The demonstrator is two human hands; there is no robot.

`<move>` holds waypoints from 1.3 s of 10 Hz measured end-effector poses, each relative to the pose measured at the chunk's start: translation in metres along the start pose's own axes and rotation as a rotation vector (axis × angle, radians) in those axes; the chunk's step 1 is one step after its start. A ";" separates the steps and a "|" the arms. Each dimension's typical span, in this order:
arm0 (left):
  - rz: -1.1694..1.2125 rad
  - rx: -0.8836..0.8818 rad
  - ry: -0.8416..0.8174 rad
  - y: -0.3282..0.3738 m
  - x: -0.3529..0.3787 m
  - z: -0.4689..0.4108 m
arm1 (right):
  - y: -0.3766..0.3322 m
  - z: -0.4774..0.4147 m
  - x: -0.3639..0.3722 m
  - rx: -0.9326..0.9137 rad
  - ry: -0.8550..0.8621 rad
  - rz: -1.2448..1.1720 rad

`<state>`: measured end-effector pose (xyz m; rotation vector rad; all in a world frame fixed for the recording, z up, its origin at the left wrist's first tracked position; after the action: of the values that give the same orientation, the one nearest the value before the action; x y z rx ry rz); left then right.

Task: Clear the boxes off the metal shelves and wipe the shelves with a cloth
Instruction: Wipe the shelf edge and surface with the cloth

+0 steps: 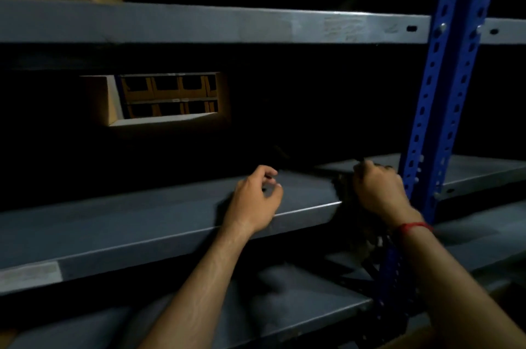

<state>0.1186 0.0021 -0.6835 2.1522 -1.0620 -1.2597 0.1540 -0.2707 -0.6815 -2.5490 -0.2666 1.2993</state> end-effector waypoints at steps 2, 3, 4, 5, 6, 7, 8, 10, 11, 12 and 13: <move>-0.067 0.036 -0.391 0.005 0.010 0.005 | -0.105 0.002 0.046 -0.148 -0.257 -0.150; -0.004 0.075 -0.537 0.006 0.010 0.015 | -0.134 0.016 0.042 0.034 -0.344 -0.813; 0.221 0.188 -0.432 0.025 0.006 0.016 | -0.147 0.036 0.019 0.156 -0.243 -1.244; 0.259 0.303 -0.249 0.045 -0.012 0.013 | -0.153 0.050 -0.023 0.180 -0.205 -1.459; 0.429 0.283 -0.133 0.079 -0.024 0.003 | -0.163 0.058 -0.083 0.003 -0.168 -1.451; 0.578 0.052 -0.177 0.111 0.002 0.011 | -0.192 0.047 -0.149 -0.131 -0.064 -1.309; 0.537 0.119 -0.111 0.147 -0.024 -0.008 | -0.184 0.030 -0.179 -0.211 0.075 -1.080; 0.575 0.094 -0.065 0.264 -0.118 -0.055 | -0.180 -0.017 -0.277 -0.076 -0.043 -0.952; 0.518 0.180 -0.057 0.320 -0.147 -0.085 | -0.190 -0.050 -0.339 -0.079 -0.018 -0.950; 0.596 0.251 -0.128 0.382 -0.187 -0.117 | -0.204 -0.085 -0.403 -0.083 0.017 -0.927; 0.477 0.325 -0.150 0.434 -0.224 -0.143 | -0.220 -0.116 -0.459 -0.112 0.029 -0.934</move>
<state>0.0030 -0.0907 -0.1961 1.8645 -1.8198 -1.0855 -0.0276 -0.2089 -0.1957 -2.0319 -1.3439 0.8661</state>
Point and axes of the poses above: each hand's wrist, its own z-axis away from the middle knuckle, its own x-axis out of the palm, y = z × x, the point moved 6 cm from there along -z, towards the middle knuckle, and after that the axes turned 2 degrees about -z, right-handed, at the moved point
